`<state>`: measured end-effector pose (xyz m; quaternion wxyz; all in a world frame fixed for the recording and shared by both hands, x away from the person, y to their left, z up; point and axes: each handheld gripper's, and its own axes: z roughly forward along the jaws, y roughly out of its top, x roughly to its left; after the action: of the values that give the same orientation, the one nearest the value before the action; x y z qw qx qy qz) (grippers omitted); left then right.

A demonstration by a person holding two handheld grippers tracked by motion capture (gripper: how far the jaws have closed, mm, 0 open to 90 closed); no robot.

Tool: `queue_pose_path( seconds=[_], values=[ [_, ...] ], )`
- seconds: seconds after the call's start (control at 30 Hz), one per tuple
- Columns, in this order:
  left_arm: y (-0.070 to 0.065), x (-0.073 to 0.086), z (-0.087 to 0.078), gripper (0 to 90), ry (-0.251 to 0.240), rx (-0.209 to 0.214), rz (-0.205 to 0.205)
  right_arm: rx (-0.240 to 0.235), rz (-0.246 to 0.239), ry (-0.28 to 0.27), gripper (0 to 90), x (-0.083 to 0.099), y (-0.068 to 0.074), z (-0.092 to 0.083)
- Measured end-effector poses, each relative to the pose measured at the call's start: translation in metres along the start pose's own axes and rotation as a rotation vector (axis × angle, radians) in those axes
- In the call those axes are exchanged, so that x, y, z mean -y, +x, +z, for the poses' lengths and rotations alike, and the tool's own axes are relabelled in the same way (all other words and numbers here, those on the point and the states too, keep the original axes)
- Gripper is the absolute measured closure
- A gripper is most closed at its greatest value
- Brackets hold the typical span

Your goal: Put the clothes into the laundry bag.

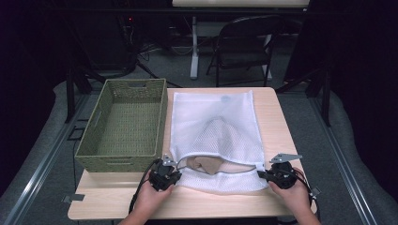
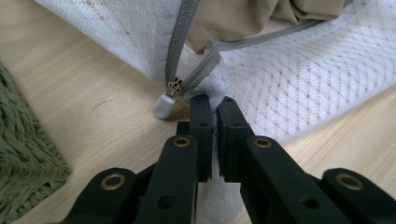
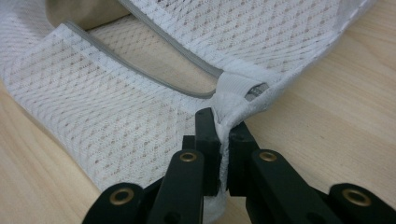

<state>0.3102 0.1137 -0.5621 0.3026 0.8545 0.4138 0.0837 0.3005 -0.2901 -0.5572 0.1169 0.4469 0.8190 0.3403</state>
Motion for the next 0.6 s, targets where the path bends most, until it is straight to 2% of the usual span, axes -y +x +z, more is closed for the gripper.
queue_pose_path(
  seconds=[0.17,0.27,0.3,0.47,0.6],
  values=[
    [0.002,-0.003,-0.004,86.6,0.006,0.009,-0.003,0.013,-0.040,0.008,86.5,-0.004,0.005,-0.001],
    [0.002,-0.005,-0.005,86.7,0.024,0.006,-0.002,0.014,-0.069,0.019,86.6,-0.006,0.008,0.000],
    [0.002,-0.006,-0.006,86.7,0.036,0.005,0.010,0.016,-0.078,0.026,86.6,-0.007,0.009,0.000],
    [0.001,-0.014,-0.008,86.8,0.056,0.011,0.014,0.002,-0.084,0.043,86.6,-0.012,0.010,0.000],
    [0.002,-0.022,-0.015,86.8,0.071,0.018,0.041,-0.010,-0.104,0.068,86.6,-0.020,0.010,-0.001]
  ],
)
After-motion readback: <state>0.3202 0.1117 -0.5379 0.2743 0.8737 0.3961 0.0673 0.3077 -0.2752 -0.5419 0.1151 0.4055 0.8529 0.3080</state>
